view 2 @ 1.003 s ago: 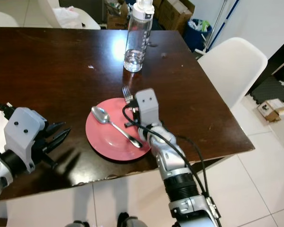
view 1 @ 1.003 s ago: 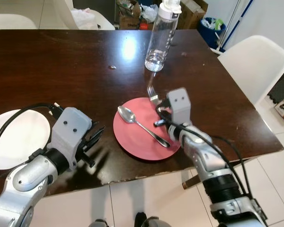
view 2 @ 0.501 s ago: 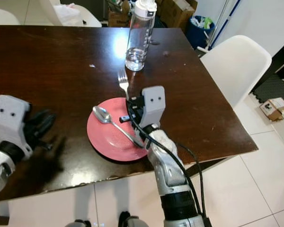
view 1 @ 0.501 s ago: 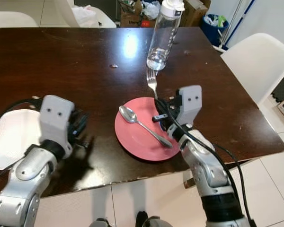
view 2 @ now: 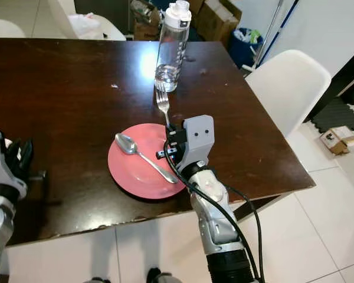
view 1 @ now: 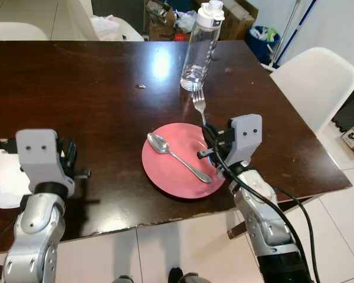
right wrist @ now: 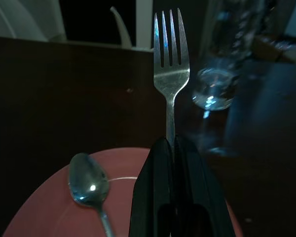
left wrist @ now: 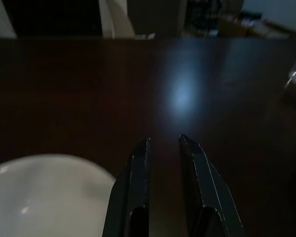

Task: Setting the table

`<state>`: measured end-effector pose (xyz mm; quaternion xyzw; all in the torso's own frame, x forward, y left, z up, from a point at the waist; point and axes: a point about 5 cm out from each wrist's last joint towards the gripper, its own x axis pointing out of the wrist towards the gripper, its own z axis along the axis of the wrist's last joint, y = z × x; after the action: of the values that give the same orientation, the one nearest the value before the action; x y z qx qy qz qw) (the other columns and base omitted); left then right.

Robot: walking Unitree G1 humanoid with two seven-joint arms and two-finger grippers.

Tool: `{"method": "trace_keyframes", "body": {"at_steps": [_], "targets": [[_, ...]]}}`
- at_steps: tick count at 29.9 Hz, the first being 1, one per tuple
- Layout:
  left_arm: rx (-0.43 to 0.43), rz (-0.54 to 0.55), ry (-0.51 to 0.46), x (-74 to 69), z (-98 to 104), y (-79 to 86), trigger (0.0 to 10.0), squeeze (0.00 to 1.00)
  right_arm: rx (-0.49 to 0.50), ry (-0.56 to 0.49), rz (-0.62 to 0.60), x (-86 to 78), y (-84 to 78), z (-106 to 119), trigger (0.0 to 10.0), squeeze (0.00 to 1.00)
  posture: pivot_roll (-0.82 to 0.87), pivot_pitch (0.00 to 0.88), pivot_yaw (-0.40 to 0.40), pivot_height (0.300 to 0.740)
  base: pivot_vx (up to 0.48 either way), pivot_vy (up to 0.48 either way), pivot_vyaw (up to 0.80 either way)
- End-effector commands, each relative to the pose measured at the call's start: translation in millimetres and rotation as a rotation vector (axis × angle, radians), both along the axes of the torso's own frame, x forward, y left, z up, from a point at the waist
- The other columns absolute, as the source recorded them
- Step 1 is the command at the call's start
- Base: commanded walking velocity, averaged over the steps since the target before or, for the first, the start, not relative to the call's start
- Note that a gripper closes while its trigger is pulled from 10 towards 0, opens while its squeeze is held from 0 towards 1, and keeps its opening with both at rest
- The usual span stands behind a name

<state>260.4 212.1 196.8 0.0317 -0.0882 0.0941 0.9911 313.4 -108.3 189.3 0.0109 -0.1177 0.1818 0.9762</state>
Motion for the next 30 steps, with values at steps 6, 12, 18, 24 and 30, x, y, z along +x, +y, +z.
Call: {"method": "trace_keyframes", "body": {"at_steps": [6,12,18,24,30], "targets": [[0.044,-0.059,-0.027,9.3,2.2,-17.9,10.0,0.0,-0.005,-0.018,-0.027,4.6,-9.4,1.6,10.0,0.0,0.04,0.035,-0.062,0.74,0.0,0.0,0.0],[0.074,-0.101,-0.036,18.6,2.8,-26.6,10.0,0.0,0.004,-0.017,-0.035,6.0,-6.0,-0.6,10.0,0.0,0.03,0.016,-0.039,0.74,0.0,0.0,0.0],[0.091,-0.112,-0.031,21.0,2.0,-28.5,10.0,0.0,0.005,-0.018,-0.038,6.7,-5.7,-2.0,10.0,0.0,0.03,0.015,-0.033,0.74,0.0,0.0,0.0],[0.089,-0.106,-0.02,21.7,-1.9,-26.9,10.0,0.0,0.006,-0.011,-0.043,7.1,-5.4,-5.1,10.0,0.0,0.04,0.016,-0.03,0.74,0.0,0.0,0.0],[0.085,-0.111,-0.019,23.1,-2.6,-26.9,10.0,0.0,0.012,-0.004,-0.048,7.4,-5.7,-7.7,10.0,0.0,0.04,0.015,-0.027,0.74,0.0,0.0,0.0]]}}
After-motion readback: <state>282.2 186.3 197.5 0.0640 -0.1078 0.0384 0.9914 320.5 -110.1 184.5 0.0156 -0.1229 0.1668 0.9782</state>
